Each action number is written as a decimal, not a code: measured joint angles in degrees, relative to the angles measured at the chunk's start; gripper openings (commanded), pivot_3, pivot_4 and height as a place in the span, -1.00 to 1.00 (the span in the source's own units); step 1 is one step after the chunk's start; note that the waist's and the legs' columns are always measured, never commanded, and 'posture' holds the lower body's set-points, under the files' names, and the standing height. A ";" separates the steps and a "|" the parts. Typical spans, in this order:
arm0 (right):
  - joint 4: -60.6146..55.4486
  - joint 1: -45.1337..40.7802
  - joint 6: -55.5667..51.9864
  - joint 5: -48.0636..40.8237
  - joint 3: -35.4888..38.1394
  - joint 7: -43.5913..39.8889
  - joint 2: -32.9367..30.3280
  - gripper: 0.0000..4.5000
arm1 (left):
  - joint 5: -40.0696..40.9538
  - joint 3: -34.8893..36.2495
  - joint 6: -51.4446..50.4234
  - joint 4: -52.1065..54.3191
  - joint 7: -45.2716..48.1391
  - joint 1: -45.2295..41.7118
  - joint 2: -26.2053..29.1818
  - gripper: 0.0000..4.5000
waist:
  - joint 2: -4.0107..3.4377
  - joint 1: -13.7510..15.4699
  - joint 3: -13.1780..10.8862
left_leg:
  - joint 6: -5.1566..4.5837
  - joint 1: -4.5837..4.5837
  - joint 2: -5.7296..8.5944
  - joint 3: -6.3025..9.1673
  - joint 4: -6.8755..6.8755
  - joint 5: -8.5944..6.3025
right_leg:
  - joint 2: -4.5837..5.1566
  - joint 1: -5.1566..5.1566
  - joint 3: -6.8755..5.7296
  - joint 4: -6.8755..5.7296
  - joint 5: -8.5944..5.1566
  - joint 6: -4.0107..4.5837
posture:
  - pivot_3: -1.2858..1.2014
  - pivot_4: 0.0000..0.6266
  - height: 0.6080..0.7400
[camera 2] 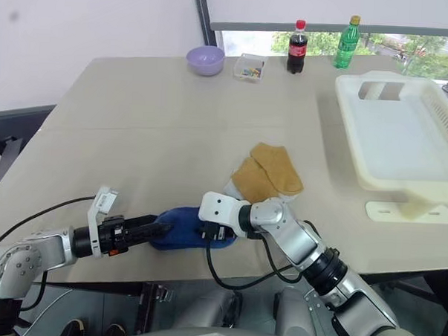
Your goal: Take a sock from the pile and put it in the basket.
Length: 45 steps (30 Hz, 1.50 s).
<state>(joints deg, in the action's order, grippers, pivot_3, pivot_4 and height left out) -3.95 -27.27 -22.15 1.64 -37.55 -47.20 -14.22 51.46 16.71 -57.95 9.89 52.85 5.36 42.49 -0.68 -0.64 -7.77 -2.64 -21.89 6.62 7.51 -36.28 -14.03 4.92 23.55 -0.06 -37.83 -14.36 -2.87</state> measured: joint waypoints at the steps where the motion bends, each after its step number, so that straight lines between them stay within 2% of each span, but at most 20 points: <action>1: 0.00 0.00 0.06 0.15 0.00 -0.01 0.00 -0.12 | 1.09 0.57 -1.25 -0.28 -0.56 -0.29 -0.85 1.00 | 0.01 0.06 -0.01 | 0.00 0.00 0.00 0.00 0.00 0.00 | 0.00 0.00 0.00 0.00 0.00 0.00 | 0.03 -0.52 1.00; 13: 0.46 -0.12 1.19 2.12 -0.04 0.11 0.08 -0.12 | 16.17 2.00 -14.06 -1.78 -8.07 -5.43 -11.28 1.00 | 0.55 0.01 -0.25 | 0.21 -0.01 -0.04 0.05 -0.04 0.12 | -0.05 0.01 -0.06 -0.06 0.01 0.00 | 0.03 -0.52 1.00; 18: 0.63 -0.11 1.04 2.65 1.10 0.49 0.11 -0.12 | 19.68 1.93 -14.64 -4.18 -13.86 -12.65 -16.77 1.00 | 0.74 0.11 -0.27 | 0.30 -0.02 -0.04 0.06 -0.08 0.18 | -0.05 0.00 -0.07 -0.07 0.01 -0.01 | 0.03 -0.52 1.00; 31: -1.69 0.26 -2.64 2.49 2.71 0.43 0.02 -0.12 | 23.72 1.73 -15.23 -4.30 -17.12 -14.02 -17.40 1.00 | 0.92 -0.03 -0.37 | 0.30 -0.07 -0.05 0.07 -0.06 0.19 | -0.07 0.03 -0.06 -0.04 0.01 0.01 | 0.03 -0.52 1.00; 40: -1.94 0.73 -3.49 2.29 3.32 0.70 0.06 -0.12 | 28.14 3.07 -15.81 -1.72 -18.02 -12.12 -12.62 1.00 | 0.99 -0.04 -0.46 | 0.30 -0.09 -0.05 0.07 -0.06 0.19 | -0.07 0.05 -0.06 -0.04 0.01 0.01 | 0.03 -0.52 1.00; 45: -3.21 1.39 -5.60 1.09 4.76 0.84 0.04 -0.12 | 29.16 2.50 -15.19 -1.72 -19.08 -12.36 -13.36 1.00 | 1.04 0.07 -0.50 | 0.30 -0.11 -0.05 0.07 -0.06 0.19 | -0.05 0.05 -0.06 -0.02 0.01 0.01 | 0.03 -0.52 1.00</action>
<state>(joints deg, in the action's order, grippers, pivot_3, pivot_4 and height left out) -7.16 -25.88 -27.74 2.73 -32.78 -46.35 -14.17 80.62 19.21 -73.14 8.17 33.76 -7.00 29.13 0.35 -0.56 -8.27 -2.34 -22.00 6.58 7.58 -36.33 -13.84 4.87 23.60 -0.12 -37.85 -14.35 -2.85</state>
